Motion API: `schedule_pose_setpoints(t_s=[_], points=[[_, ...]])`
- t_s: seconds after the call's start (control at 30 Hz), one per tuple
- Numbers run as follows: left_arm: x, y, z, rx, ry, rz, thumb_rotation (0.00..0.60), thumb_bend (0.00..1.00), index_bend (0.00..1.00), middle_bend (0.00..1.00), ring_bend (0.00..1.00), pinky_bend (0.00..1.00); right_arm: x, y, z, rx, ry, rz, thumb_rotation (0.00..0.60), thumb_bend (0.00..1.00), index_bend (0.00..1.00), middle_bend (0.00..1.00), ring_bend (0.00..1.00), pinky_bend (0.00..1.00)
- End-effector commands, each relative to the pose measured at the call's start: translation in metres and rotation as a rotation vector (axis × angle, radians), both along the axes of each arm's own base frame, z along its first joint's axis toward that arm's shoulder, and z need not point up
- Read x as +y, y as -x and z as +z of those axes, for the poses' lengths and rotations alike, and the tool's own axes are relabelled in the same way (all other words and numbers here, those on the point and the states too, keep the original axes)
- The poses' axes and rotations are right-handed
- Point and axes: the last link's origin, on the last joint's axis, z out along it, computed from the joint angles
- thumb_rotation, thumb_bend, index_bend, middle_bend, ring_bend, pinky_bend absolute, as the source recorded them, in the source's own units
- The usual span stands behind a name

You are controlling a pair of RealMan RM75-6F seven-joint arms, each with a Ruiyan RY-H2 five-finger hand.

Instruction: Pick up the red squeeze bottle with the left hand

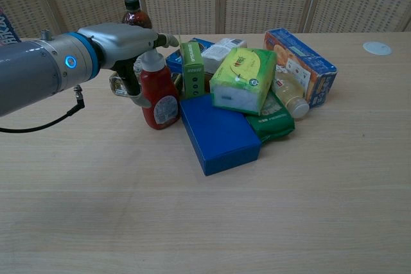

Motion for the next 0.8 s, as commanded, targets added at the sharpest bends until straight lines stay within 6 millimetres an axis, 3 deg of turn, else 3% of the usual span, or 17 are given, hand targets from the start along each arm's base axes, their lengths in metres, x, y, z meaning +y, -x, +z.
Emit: schedule_pose_setpoints(t_s=[0.03, 0.3, 0.37, 0.43, 0.5, 0.7, 0.8], points=[[0.0, -0.001, -0.003, 0.006, -0.022, -0.009, 0.6, 0.0, 0.0, 0.0, 0.0, 0.0, 0.0, 0.001, 0.0, -0.001, -0.001, -0.002, 0.493, 0.0, 0.0, 0.0, 0.0, 0.0], [0.0, 0.008, -0.015, 0.019, 0.005, 0.01, 0.6, 0.0, 0.0, 0.0, 0.0, 0.02, 0.0, 0.0, -0.001, -0.006, -0.008, -0.001, 0.495, 0.0, 0.0, 0.0, 0.0, 0.0], [0.001, 0.008, -0.018, 0.009, 0.005, 0.004, 0.6, 0.0, 0.0, 0.02, 0.0, 0.15, 0.0, 0.0, -0.001, -0.005, -0.008, -0.002, 0.497, 0.0, 0.0, 0.0, 0.0, 0.0], [0.001, 0.008, -0.021, -0.005, -0.007, -0.006, 0.6, 0.0, 0.05, 0.11, 0.04, 0.34, 0.0, 0.001, -0.001, -0.006, -0.007, -0.005, 0.497, 0.0, 0.0, 0.0, 0.0, 0.0], [0.002, 0.011, -0.024, 0.006, -0.018, -0.01, 0.6, 0.0, 0.14, 0.22, 0.13, 0.46, -0.001, 0.002, -0.001, -0.008, -0.006, -0.008, 0.497, 0.0, 0.0, 0.0, 0.0, 0.0], [0.002, 0.015, -0.033, 0.013, -0.034, -0.002, 0.6, 0.0, 0.3, 0.4, 0.3, 0.62, -0.001, 0.003, 0.001, -0.016, -0.004, -0.012, 0.501, 0.0, 0.0, 0.0, 0.0, 0.0], [0.001, 0.015, -0.034, 0.003, -0.058, -0.021, 0.6, 0.0, 0.49, 0.61, 0.49, 0.76, -0.001, 0.003, 0.002, -0.021, 0.001, -0.011, 0.511, 0.0, 0.0, 0.0, 0.0, 0.0]])
